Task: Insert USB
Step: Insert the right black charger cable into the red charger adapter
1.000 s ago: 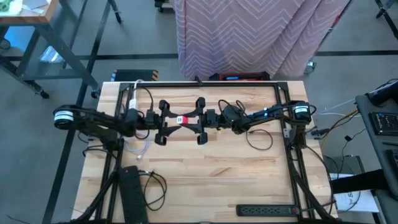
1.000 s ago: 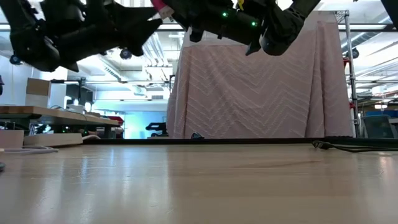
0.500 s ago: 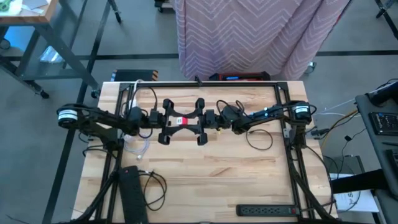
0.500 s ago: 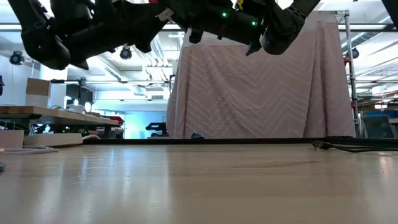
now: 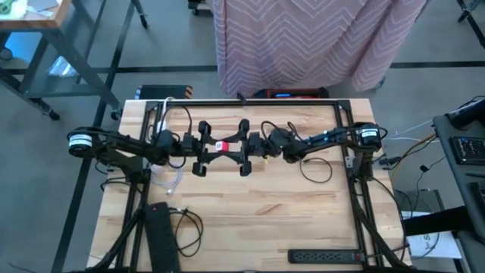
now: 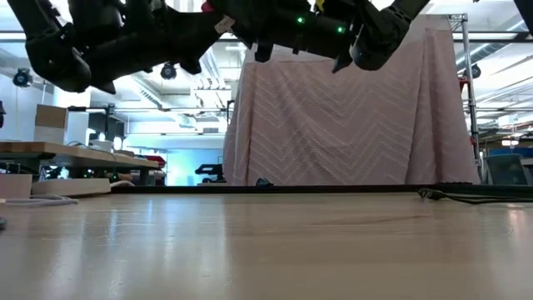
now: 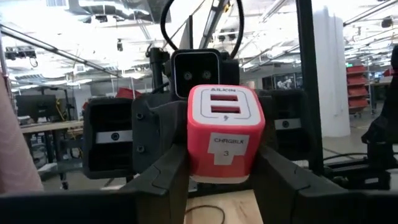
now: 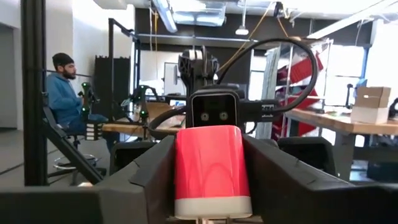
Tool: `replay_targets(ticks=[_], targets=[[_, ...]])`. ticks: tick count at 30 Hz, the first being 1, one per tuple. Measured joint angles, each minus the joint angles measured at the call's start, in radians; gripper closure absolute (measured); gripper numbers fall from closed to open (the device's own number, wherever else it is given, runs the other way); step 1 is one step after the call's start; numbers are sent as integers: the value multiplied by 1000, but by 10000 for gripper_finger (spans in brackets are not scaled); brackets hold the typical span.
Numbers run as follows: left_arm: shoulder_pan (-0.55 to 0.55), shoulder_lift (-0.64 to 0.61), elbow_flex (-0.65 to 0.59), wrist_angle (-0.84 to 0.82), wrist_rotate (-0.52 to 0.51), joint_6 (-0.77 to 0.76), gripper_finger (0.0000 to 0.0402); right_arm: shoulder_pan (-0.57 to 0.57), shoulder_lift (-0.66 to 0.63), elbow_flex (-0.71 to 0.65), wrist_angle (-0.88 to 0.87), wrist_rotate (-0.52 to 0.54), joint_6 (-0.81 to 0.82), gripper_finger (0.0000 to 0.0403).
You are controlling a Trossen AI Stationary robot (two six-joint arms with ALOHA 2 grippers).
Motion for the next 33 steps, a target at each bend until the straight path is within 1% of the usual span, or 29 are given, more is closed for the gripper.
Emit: replay_targets(ticks=[4,6,8,12,14,16,18,19,21,22,24,25,26,29,33], targets=[[12,-34,-17,-42,-1,12,278,0,-18,0,-42,4,-12,212],[27,-65,-18,-106,3,16,278,0,-46,-1,-104,15,-19,212],[43,-108,-18,-183,4,28,278,-1,-84,-2,-198,50,-28,209],[65,-193,-18,-397,0,84,278,-1,-210,-3,-531,155,-61,194],[67,-230,-18,-499,-32,113,278,-1,-284,-3,-723,207,-62,182],[67,-263,-20,-614,-78,132,278,-1,-359,-3,-912,262,-26,169],[68,-280,-21,-670,-107,142,278,-5,-434,-2,-1142,358,54,156],[68,-284,-21,-691,-114,142,278,-8,-464,-2,-1264,423,122,151],[68,-281,-21,-712,-115,135,278,-25,-513,-2,-1505,521,318,144],[67,-271,-21,-706,-114,131,278,-39,-532,-2,-1625,539,427,142],[68,-250,-20,-699,-114,129,278,-61,-555,-3,-1830,532,616,141],[68,-238,-20,-704,-114,131,278,-66,-558,-3,-1917,507,660,141],[68,-224,-20,-700,-113,140,278,-66,-559,-5,-1988,480,669,142],[69,-186,-20,-699,-89,161,278,-62,-540,-15,-2114,418,637,146],[69,-155,-20,-676,-69,171,278,-59,-516,-63,-2142,356,462,151]])
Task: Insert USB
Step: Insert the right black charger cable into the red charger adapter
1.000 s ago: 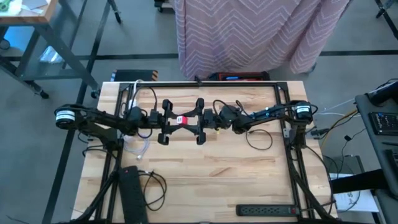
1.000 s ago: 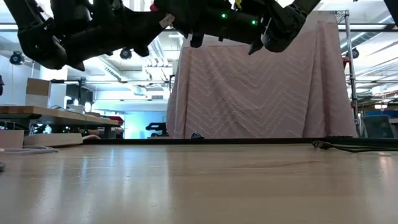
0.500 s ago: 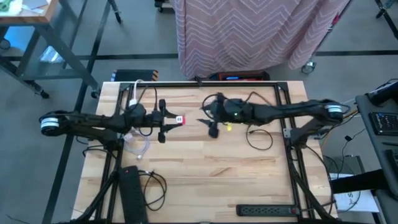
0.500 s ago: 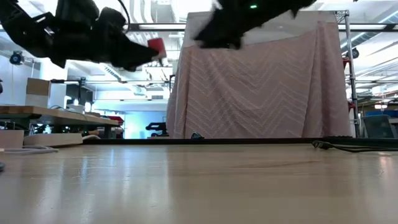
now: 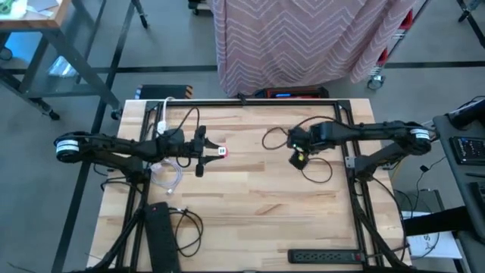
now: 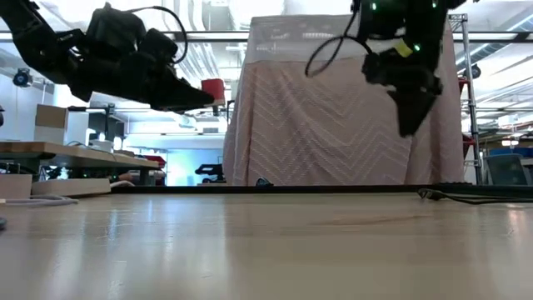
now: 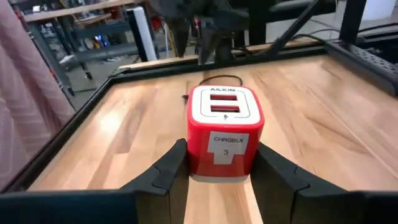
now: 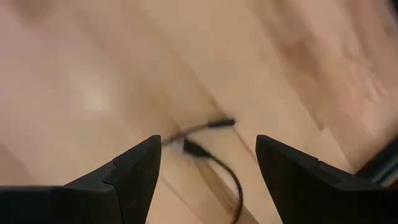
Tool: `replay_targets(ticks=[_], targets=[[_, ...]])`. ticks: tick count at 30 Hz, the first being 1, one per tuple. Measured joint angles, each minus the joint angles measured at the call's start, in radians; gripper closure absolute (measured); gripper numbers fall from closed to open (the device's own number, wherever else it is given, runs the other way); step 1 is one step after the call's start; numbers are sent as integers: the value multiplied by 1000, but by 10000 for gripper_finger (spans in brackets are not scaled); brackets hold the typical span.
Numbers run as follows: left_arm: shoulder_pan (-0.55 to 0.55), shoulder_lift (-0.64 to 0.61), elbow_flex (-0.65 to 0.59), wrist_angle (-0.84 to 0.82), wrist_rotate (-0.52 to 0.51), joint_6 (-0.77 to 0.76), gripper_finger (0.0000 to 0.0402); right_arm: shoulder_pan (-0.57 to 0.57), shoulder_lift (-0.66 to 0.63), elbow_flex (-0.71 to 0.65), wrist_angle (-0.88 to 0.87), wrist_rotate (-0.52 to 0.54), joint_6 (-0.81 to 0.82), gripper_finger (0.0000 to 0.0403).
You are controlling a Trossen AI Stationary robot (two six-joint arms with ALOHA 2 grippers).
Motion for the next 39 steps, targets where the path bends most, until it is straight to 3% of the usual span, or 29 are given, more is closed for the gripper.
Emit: replay_targets(ticks=[7,14,22,26,29,33,37,39], targets=[[-1,-33,0,1,31,0,278,1,69,-122,36,-31,-201,172],[-1,-49,-1,-13,51,13,278,1,178,-199,209,-10,-347,198],[-43,-49,-1,-11,51,175,278,2,267,-197,224,18,-462,221],[-82,-47,-2,-11,43,293,278,-2,261,-200,232,7,-480,261],[-128,-47,-2,-11,-19,398,278,-19,255,-203,233,-31,-486,310],[-212,-47,-2,-8,-185,549,278,-48,255,-203,232,-99,-487,383],[-271,-47,-2,4,-319,625,278,-55,228,-179,164,-126,-471,386],[-278,-47,-2,8,-346,631,278,-53,196,-155,44,-127,-450,388]])
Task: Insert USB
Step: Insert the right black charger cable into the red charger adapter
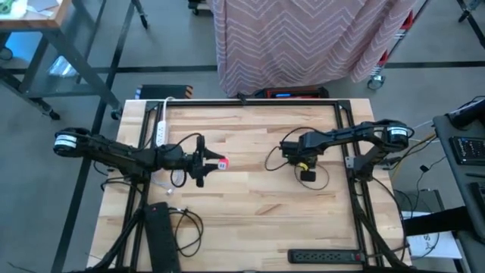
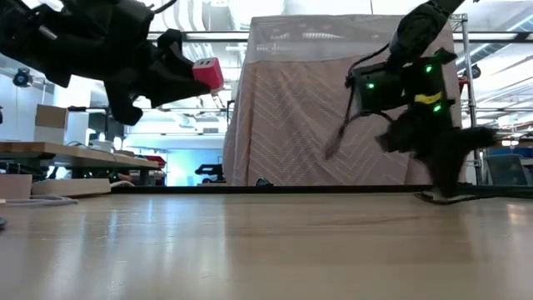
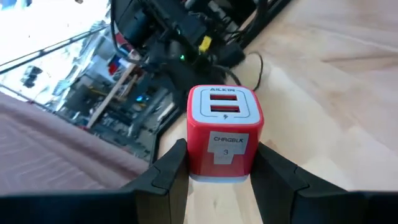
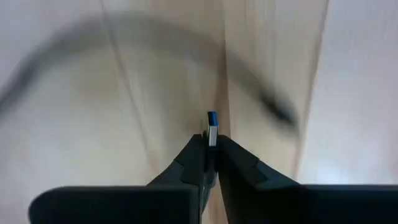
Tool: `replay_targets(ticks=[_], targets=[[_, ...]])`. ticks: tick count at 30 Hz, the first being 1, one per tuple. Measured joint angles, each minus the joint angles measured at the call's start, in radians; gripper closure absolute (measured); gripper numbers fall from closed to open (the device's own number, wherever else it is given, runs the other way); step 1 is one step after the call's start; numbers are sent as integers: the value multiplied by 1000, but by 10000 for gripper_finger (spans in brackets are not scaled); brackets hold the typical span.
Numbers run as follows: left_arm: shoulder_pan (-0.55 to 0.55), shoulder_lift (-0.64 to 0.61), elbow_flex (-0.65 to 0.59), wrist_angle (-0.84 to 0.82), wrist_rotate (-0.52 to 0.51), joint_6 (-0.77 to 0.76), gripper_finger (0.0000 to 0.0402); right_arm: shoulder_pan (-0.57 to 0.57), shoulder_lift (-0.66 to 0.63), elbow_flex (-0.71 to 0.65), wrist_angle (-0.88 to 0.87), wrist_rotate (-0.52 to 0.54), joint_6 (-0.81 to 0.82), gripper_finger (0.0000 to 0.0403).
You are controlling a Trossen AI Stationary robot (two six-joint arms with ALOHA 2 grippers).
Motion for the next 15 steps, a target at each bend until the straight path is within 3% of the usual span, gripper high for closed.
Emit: replay_targets(ticks=[6,11,15], targets=[[0,4,2,15,-110,-22,278,39,-153,109,-64,-8,89,395],[0,66,69,30,-112,-26,278,75,-238,144,223,-25,133,396],[0,175,183,-38,-196,15,278,81,-240,146,502,-146,167,396]])
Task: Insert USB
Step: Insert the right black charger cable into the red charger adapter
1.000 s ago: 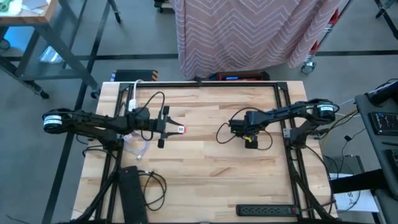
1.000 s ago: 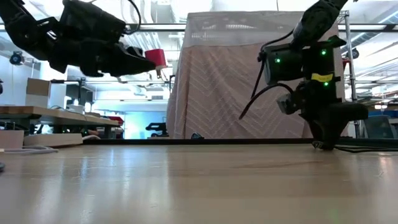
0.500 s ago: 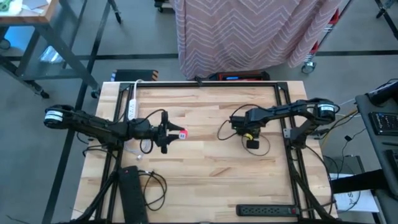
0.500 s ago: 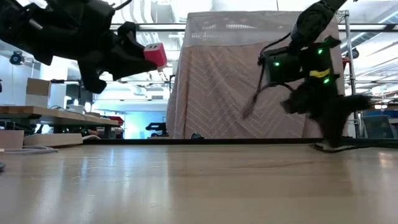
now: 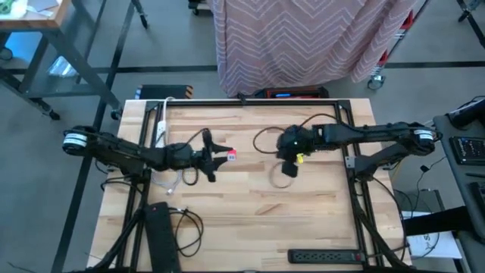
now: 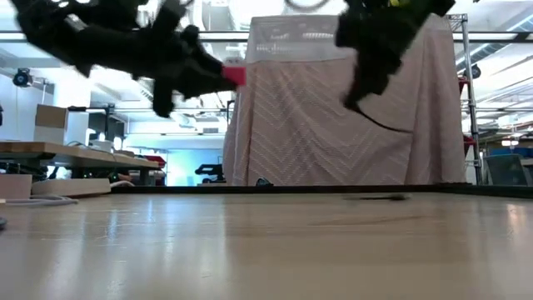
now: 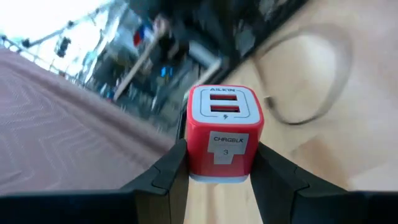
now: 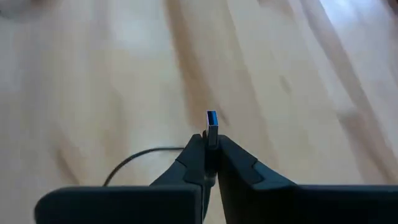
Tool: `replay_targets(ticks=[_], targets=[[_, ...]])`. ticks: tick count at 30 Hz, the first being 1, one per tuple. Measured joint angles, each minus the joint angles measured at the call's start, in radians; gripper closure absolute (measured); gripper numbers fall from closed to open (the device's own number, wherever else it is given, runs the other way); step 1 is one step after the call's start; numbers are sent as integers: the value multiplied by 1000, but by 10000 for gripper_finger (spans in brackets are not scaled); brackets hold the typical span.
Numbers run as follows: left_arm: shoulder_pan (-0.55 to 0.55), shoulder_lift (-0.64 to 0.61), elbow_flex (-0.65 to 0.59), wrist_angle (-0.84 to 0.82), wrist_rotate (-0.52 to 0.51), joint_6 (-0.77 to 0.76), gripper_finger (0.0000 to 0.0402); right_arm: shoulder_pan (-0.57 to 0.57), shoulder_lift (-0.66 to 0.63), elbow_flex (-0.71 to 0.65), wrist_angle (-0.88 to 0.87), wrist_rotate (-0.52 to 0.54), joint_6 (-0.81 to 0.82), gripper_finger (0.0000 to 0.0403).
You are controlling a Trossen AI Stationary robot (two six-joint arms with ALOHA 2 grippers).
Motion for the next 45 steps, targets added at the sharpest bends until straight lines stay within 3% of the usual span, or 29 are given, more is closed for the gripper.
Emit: replay_targets(ticks=[5,14,22,29,34,37,41,45], targets=[[0,122,182,-235,-124,117,278,-10,48,-1,120,-180,236,393],[-10,324,498,-546,-116,252,278,-21,109,-1,107,-344,618,391],[-53,467,680,-598,-120,294,278,-58,114,0,81,-405,733,390],[-63,517,734,-626,-193,266,278,-73,106,0,10,-439,734,390],[-72,516,732,-627,-91,197,278,-72,106,0,3,-454,612,390],[-73,514,726,-638,-78,90,278,-71,106,0,-18,-428,506,390],[-72,488,698,-769,-63,-70,278,-45,106,-26,-36,-329,375,390],[-75,432,583,-803,-30,-179,278,-31,106,-111,41,-256,247,390]])
